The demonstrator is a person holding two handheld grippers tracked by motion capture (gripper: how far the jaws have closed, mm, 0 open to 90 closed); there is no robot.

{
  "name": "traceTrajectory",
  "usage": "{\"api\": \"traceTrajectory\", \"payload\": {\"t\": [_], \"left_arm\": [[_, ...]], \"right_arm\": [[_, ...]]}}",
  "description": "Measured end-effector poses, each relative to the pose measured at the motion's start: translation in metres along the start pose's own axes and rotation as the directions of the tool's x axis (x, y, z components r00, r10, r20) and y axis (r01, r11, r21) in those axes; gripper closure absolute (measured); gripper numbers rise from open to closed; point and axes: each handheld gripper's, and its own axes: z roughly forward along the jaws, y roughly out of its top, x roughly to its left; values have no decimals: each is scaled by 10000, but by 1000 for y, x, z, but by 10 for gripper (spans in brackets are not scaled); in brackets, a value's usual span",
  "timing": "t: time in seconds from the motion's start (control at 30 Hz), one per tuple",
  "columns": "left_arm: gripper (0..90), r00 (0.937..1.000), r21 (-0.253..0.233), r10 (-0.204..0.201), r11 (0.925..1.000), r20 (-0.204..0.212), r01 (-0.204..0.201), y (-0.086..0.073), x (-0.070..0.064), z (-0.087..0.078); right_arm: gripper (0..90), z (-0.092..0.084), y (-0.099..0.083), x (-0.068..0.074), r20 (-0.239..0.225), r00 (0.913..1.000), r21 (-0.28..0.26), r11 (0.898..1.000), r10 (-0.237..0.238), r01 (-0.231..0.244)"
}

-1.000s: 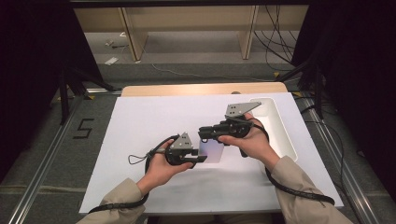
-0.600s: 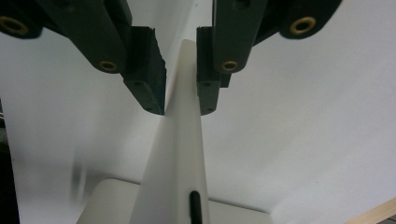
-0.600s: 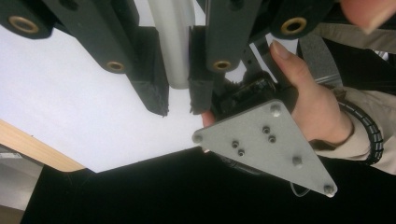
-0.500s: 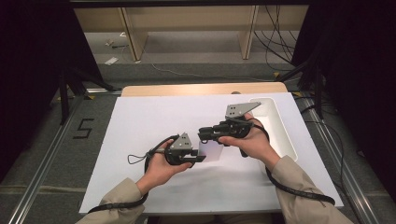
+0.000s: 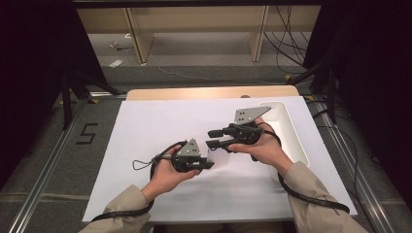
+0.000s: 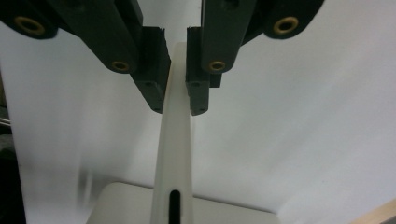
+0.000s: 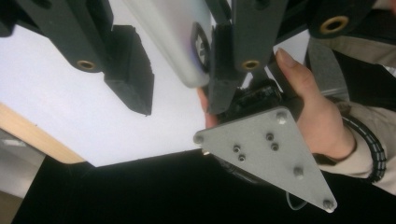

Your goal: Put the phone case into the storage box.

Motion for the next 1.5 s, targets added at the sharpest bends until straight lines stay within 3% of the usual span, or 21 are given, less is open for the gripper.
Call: {"api": "traceTrajectory", "payload": {"t": [0.1, 0.27, 0.53, 0.9, 1.0, 1.3, 1.5], "left_arm": [[811, 9998, 9, -8, 10000, -204, 8, 0, 0, -1], [811, 9970, -90, -554, 9984, -534, 550, 1, 1, -1], [810, 9846, -299, -1301, 9914, -1170, 1274, 0, 7, -4], [809, 9674, -622, -1894, 9814, -1683, 1814, 5, 6, -3], [809, 9648, -619, -1957, 9803, -1757, 1876, 6, 6, -1], [809, 9597, -656, -2120, 9769, -1846, 2032, 9, 5, 4], [809, 9612, -634, -2086, 9777, -1804, 2003, 11, 3, 8]], "right_arm": [[465, -2, 0, -1, 420, 9991, -331, 9994, 58, -44], [296, -6, -3, -3, 902, 9936, -998, 9932, 682, -591], [195, -12, -9, -5, 2020, 9709, -1713, 9807, 1287, -944], [138, -15, -19, -4, 3116, 9319, -2151, 9691, 1856, -1210], [116, -13, -20, -2, 3216, 9280, -2159, 9688, 1881, -1216], [70, -2, -24, 3, 3537, 9096, -2244, 9638, 2182, -1440], [63, 5, -26, 5, 3776, 8947, -2275, 9605, 2384, -1599]]}}
